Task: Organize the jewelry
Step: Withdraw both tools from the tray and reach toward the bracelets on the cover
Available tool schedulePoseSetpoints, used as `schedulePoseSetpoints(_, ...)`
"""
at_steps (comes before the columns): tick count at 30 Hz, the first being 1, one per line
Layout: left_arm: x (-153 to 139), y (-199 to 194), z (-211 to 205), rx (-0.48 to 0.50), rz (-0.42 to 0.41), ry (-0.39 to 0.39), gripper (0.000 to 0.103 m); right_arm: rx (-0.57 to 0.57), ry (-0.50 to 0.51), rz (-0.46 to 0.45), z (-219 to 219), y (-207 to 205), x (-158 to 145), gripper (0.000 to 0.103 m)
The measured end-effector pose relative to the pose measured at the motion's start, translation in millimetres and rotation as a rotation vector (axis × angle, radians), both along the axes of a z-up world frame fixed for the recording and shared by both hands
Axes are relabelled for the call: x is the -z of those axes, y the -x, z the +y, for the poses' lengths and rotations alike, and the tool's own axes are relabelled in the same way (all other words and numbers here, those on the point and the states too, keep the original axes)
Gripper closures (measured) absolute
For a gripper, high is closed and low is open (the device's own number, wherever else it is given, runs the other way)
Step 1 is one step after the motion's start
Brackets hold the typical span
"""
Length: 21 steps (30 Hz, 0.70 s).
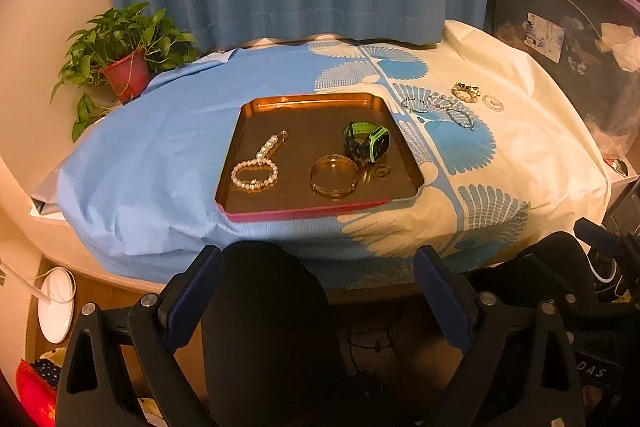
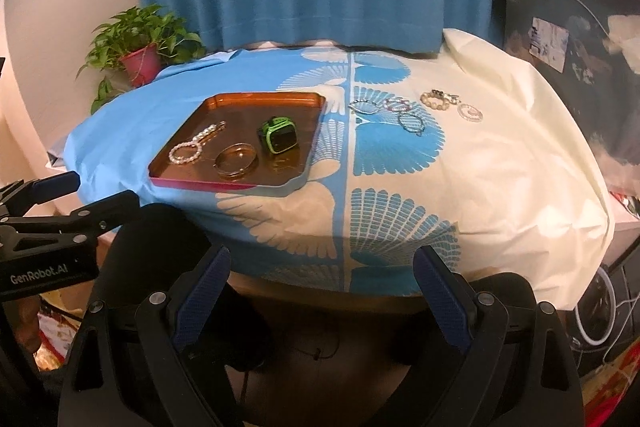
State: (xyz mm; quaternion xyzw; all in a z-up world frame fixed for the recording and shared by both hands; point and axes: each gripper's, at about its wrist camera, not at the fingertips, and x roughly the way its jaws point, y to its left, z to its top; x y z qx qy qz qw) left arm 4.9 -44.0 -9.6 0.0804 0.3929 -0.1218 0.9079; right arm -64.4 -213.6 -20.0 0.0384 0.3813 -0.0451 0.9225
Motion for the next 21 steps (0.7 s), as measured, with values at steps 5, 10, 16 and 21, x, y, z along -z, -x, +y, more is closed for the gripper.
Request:
schedulePoseSetpoints(5, -7, -13, -14, 0.018, -0.013, 0.000, 0.009, 0.034, -0.015, 0.005, -16, -6, 4, 0.011)
schedulePoseSetpoints(10, -12, -29, -37, 0.053, -0.016, -0.009, 0.009, 0.071, -0.038, 0.019, -35, -14, 11, 0.011)
schedulePoseSetpoints(16, -19, -62, -70, 0.109, 0.002, -0.001, 0.009, 0.103, -0.057, 0.026, -63, -25, 17, 0.011)
schedulePoseSetpoints(21, -26, -105, -110, 0.160, 0.022, 0.001, 0.009, 0.150, -0.060, 0.016, -110, -51, 13, 0.011)
